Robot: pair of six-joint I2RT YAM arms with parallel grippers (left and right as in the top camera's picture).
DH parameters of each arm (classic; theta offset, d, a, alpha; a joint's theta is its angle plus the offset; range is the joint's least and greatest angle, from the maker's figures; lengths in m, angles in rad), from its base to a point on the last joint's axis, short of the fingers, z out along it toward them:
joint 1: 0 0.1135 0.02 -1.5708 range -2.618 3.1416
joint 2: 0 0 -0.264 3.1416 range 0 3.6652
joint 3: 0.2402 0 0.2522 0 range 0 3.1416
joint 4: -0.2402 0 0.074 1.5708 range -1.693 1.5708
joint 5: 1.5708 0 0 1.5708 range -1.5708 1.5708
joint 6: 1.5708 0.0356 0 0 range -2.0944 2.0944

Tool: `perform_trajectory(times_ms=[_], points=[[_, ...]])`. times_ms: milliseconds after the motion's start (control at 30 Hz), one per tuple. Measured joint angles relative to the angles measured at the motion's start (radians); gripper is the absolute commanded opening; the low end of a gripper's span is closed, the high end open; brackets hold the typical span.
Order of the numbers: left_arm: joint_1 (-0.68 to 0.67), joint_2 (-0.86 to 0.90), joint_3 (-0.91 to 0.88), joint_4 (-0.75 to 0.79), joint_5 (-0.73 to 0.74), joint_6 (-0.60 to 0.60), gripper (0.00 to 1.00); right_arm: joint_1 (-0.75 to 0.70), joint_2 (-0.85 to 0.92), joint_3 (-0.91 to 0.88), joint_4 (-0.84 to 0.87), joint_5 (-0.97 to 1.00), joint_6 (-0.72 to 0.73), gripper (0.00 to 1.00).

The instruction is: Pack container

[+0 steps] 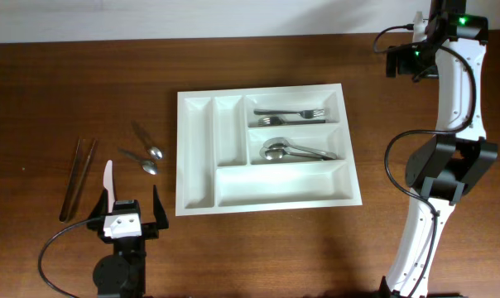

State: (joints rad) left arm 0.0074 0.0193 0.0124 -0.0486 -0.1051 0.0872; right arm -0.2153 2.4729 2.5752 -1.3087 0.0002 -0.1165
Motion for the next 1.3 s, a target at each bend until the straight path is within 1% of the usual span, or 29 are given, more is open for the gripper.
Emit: perform_trajectory(times_ms=[100,200,300,400,467,633,667,733,833,967,1033,1100,1133,1167,1200,1233,1267,1300], points=[[0.000,0.000,0.001,0.039,0.000,0.000,0.99,0.000,0.000,0.000,0.000,0.000,0.001,0.99],[0.000,0.002,0.029,0.001,-0.001,0.001,0.99,0.000,0.000,0.000,0.000,0.000,0.002,0.99],[0.000,0.058,0.140,-0.066,-0.012,0.004,0.99,0.000,0.000,0.000,0.000,0.000,0.004,0.99],[0.000,0.140,0.262,-0.068,-0.019,0.023,0.99,0.000,0.000,0.000,0.000,0.000,0.005,0.98],[0.000,0.244,0.397,-0.071,-0.020,0.072,0.99,0.000,0.000,0.000,-0.002,0.000,0.005,0.99],[0.000,0.521,0.690,-0.167,-0.027,0.204,0.99,0.000,0.000,0.000,0.000,0.000,0.005,0.99],[0.000,0.603,0.764,-0.189,-0.027,0.230,0.99,0.000,0.000,0.000,-0.001,0.000,0.005,0.98],[0.000,0.724,0.859,-0.198,-0.027,0.259,0.99,0.000,0.000,0.000,0.000,0.000,0.004,0.99],[0.000,0.846,0.926,-0.201,-0.027,0.278,0.99,0.000,0.000,0.000,-0.001,0.000,0.005,0.99],[0.000,0.976,0.937,-0.182,-0.027,0.287,0.99,0.000,0.000,0.000,0.000,0.000,0.005,0.99],[0.000,1.038,0.937,-0.161,-0.027,0.226,0.99,0.000,0.000,0.000,0.000,0.000,0.005,0.99],[0.003,1.078,0.937,-0.167,-0.027,0.128,0.99,0.000,0.000,0.000,0.000,0.000,0.005,0.99],[0.010,1.111,0.938,-0.190,-0.032,0.034,0.99,0.000,0.000,0.000,0.000,0.000,0.005,0.99],[0.017,1.131,0.942,-0.217,-0.040,-0.025,0.99,0.000,0.000,0.000,0.000,0.000,0.005,0.99],[0.037,1.170,0.955,-0.286,-0.059,-0.141,0.99,0.000,0.000,0.000,0.000,0.000,0.004,0.99],[0.058,1.202,0.966,-0.332,-0.069,-0.215,0.99,0.000,0.000,0.000,0.000,0.000,0.005,0.99],[0.068,1.220,0.973,-0.353,-0.075,-0.269,0.99,0.000,0.000,0.000,0.000,0.000,0.005,0.99],[0.086,1.254,0.985,-0.369,-0.084,-0.297,0.99,0.000,0.000,0.000,0.000,0.000,0.005,0.99]])
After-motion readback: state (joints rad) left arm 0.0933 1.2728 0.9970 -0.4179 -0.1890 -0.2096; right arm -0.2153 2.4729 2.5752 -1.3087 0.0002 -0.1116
